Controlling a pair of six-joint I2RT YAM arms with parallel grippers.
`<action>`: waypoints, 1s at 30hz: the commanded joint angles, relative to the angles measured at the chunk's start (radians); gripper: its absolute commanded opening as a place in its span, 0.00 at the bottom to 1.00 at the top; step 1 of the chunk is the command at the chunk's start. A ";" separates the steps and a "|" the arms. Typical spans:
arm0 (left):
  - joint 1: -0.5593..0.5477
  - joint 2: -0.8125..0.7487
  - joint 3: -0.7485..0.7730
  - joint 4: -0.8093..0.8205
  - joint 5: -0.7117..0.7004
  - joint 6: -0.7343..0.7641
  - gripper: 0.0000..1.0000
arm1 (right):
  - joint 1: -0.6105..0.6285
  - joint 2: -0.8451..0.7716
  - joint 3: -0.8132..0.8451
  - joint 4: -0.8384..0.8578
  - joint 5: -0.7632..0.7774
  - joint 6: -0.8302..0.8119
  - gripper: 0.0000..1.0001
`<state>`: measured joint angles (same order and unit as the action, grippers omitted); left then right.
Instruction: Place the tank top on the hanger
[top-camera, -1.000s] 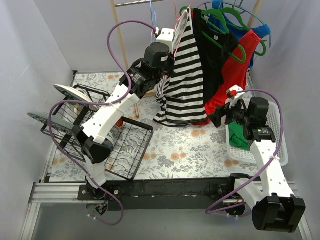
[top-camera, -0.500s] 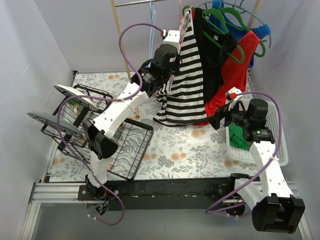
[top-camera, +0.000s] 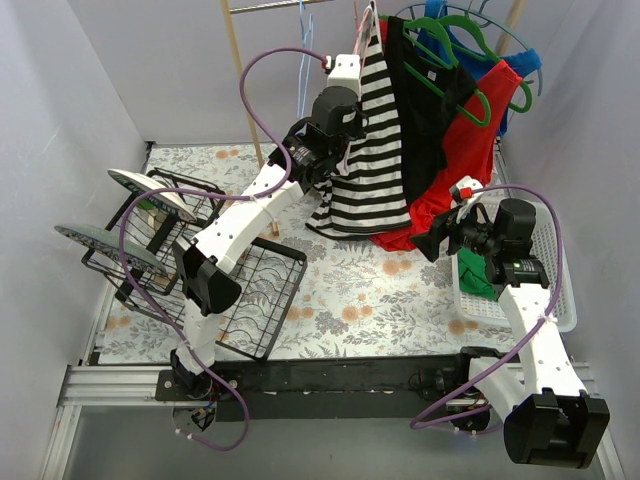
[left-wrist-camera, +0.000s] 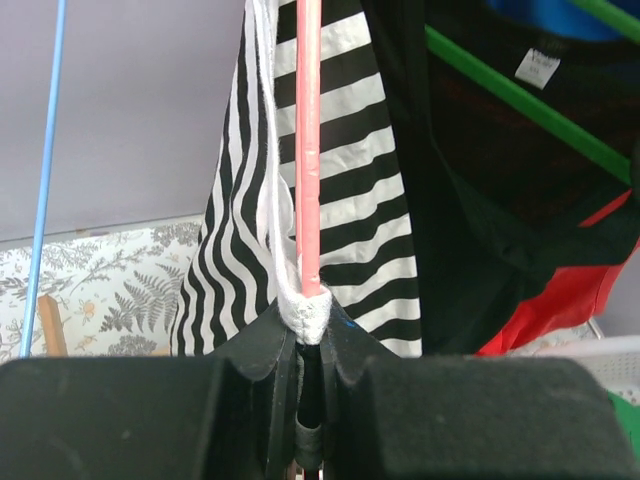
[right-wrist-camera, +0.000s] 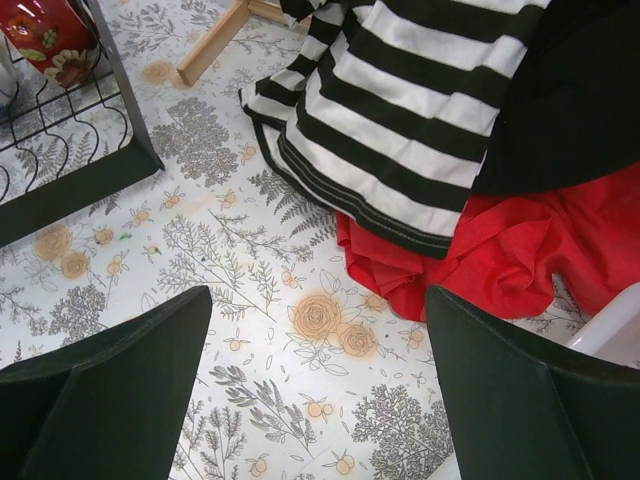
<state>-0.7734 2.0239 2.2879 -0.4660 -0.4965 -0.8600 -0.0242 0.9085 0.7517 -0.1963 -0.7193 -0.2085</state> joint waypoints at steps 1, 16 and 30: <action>0.005 -0.004 0.062 0.113 -0.066 0.004 0.00 | -0.003 -0.017 -0.011 0.051 -0.031 0.017 0.95; 0.000 0.087 0.070 0.113 -0.073 -0.017 0.00 | -0.003 -0.025 -0.012 0.047 -0.046 0.018 0.95; -0.023 0.182 0.134 0.136 -0.128 0.052 0.00 | -0.003 -0.031 -0.015 0.047 -0.049 0.020 0.95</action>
<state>-0.7776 2.1979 2.3737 -0.3771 -0.5816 -0.8478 -0.0242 0.8959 0.7376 -0.1822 -0.7456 -0.2012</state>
